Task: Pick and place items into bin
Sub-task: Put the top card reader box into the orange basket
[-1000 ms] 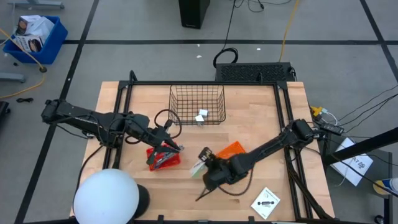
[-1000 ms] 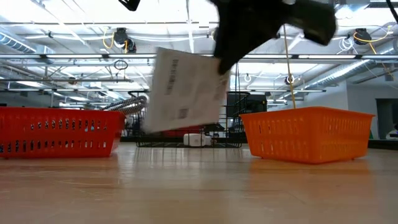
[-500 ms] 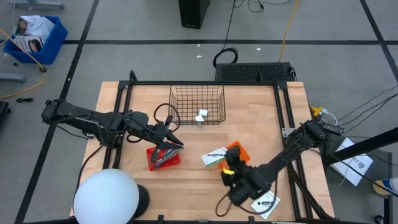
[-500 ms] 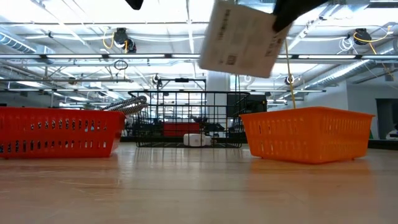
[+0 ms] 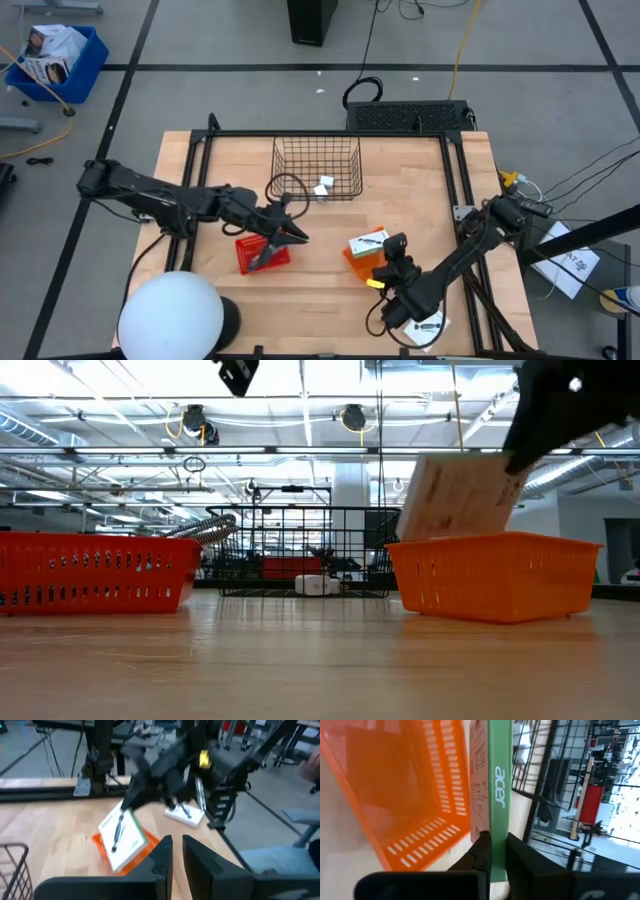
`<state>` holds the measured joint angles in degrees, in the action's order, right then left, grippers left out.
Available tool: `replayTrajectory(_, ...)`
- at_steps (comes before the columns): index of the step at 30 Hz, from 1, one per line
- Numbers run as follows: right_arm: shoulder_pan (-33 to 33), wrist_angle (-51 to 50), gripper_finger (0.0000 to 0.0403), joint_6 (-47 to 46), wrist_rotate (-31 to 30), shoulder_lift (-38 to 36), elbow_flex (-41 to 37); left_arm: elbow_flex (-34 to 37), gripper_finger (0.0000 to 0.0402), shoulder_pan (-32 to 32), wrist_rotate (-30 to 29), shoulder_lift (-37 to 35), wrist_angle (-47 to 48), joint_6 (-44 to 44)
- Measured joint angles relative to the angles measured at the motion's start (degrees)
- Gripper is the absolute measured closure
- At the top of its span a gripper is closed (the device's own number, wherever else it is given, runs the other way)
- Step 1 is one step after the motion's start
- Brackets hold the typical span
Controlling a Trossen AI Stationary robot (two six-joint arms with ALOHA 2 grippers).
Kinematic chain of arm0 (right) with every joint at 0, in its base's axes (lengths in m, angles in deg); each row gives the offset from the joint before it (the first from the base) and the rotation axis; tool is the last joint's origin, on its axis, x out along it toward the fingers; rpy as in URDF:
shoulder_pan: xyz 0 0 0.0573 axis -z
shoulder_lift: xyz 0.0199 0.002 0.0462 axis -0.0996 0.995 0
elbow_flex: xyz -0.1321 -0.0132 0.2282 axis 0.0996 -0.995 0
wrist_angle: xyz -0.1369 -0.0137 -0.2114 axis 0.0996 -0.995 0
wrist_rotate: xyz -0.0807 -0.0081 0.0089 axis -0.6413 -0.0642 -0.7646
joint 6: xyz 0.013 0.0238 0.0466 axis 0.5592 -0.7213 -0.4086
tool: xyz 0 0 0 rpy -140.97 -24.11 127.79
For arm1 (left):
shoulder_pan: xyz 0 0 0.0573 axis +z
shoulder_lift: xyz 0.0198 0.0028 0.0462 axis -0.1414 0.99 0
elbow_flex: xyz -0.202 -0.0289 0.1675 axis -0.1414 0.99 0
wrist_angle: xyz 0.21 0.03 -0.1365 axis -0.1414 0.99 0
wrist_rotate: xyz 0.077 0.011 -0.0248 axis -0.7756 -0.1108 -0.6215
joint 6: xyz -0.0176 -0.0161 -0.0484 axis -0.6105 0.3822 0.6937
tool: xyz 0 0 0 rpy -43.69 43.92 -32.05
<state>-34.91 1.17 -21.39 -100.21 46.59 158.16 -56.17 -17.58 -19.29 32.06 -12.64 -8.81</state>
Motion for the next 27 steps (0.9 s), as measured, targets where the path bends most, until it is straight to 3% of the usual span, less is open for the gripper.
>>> replayTrajectory(6, 0.0, 2.05, 0.0377, -0.18, 0.04, 0.0, -4.91, -0.01, 0.0355, 0.04, 0.11, 1.53, -2.11, 0.4)
replayTrajectory(18, -0.39, 5.14, 0.0381, 0.92, -2.94, -2.22, -5.16, -0.01, 0.0355, 0.04, 0.57, 1.48, -2.94, 0.76)
replayTrajectory(24, -3.27, 5.35, 0.0381, 2.22, -0.51, -7.57, -5.14, -0.01, 0.0355, 0.02, 0.57, 1.48, -2.98, 0.77)
replayTrajectory(27, -4.6, 6.75, 0.0381, 3.63, 5.76, -10.72, -5.05, -0.01, 0.0355, 0.02, 0.57, 1.48, -2.96, 0.76)
